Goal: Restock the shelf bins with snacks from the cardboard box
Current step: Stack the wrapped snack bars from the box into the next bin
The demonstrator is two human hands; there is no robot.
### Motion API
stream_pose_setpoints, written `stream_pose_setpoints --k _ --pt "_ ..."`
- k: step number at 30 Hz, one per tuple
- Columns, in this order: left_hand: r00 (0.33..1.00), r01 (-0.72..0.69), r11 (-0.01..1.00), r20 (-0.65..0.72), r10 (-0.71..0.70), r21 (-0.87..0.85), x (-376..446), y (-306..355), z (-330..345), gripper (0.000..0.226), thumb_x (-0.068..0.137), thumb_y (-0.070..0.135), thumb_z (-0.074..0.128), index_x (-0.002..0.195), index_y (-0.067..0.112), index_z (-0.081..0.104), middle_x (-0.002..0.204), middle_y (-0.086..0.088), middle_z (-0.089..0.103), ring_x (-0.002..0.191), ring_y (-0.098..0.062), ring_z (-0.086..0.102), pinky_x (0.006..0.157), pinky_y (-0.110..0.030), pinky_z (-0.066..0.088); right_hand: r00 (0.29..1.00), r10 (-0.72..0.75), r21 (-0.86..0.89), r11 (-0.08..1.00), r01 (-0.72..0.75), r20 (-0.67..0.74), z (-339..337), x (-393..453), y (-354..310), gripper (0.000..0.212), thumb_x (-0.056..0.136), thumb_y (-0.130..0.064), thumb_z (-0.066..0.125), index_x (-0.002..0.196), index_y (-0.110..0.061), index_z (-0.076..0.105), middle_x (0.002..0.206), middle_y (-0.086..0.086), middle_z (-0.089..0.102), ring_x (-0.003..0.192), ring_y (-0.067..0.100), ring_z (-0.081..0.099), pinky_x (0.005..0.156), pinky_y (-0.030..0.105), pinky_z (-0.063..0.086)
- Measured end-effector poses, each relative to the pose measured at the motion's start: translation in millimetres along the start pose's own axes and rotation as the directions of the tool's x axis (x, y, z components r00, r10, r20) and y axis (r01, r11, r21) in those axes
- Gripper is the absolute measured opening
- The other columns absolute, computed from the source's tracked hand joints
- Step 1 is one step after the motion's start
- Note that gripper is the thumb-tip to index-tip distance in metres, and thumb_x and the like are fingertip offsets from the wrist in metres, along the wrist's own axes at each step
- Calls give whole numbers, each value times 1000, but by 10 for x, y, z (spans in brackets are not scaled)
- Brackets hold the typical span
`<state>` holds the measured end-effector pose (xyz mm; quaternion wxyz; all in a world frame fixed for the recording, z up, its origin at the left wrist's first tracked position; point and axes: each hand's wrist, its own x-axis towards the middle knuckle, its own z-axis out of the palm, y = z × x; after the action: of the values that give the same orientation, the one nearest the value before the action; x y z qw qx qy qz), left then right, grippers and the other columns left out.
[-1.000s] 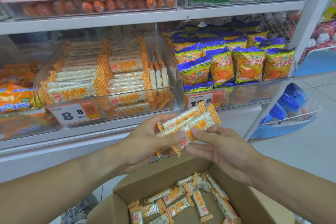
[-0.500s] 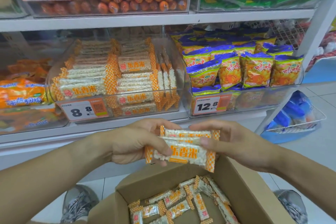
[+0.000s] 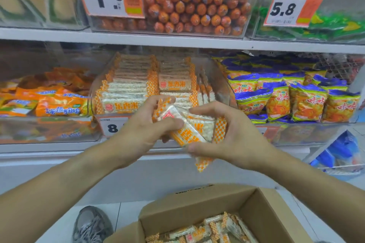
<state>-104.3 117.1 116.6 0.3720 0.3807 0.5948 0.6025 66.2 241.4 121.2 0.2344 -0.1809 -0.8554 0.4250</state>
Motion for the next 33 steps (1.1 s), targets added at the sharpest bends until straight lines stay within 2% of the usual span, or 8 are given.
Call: stream_pose_setpoints --k 3,7,11,14,18,25,30,33 --pt "982 -135 991 -127 136 13 33 93 -141 66 69 15 88 125 20 53 95 -6 68 78 -12 69 66 -25 58 991 -126 -53 991 124 -34 2 351 -170 58 60 -8 95 110 -24 71 103 -11 73 94 0 68 80 11 47" --pt "898 -251 829 -199 391 500 162 25 -382 69 85 35 77 143 26 40 127 12 54 118 2 52 98 -9 39 969 -242 -232 946 227 -41 -81 805 -165 58 59 -10 92 111 -24 72 107 -15 72 103 -2 64 91 15 45" --pt "874 -161 475 -99 476 865 280 -172 -569 68 87 39 63 147 20 38 141 -2 39 136 -18 29 112 -27 18 979 -159 -386 917 98 -130 -97 1155 -46 55 62 -21 89 110 -36 68 113 -17 69 110 5 63 100 27 45" --pt "899 -101 347 -64 434 933 325 -308 -602 75 79 47 50 148 18 38 149 -8 35 142 -28 23 117 -39 9 996 -18 -448 894 -25 -91 -45 1375 15 55 63 -22 89 112 -37 69 112 -16 69 102 13 68 88 22 47" --pt "923 -52 190 -26 383 980 354 -455 -624 78 80 48 48 149 14 34 150 -14 37 145 -36 24 121 -52 13 993 65 -500 866 -9 94 19 1551 110 54 69 -24 89 118 -35 70 127 -11 66 120 9 58 96 20 39" --pt "916 -66 160 -4 400 985 378 -507 -673 76 79 41 52 148 15 34 147 -12 42 142 -34 31 121 -51 13 983 144 -872 488 28 112 143 1563 179 55 93 -51 58 145 -40 45 139 11 41 132 36 31 108 49 27" --pt "910 -72 163 -2 414 984 396 -516 -661 75 80 42 50 148 14 35 147 -12 41 141 -33 31 121 -52 12 992 40 -815 574 78 123 182 1504 216 56 98 -32 60 149 -33 37 130 8 57 114 33 58 96 43 46" --pt "912 -64 154 -5 409 986 392 -519 -662 75 80 42 49 149 16 33 149 -11 39 143 -32 28 122 -51 10 993 -26 -854 509 111 114 275 1454 277 51 100 -30 57 148 -34 41 129 4 61 118 31 57 105 49 38"
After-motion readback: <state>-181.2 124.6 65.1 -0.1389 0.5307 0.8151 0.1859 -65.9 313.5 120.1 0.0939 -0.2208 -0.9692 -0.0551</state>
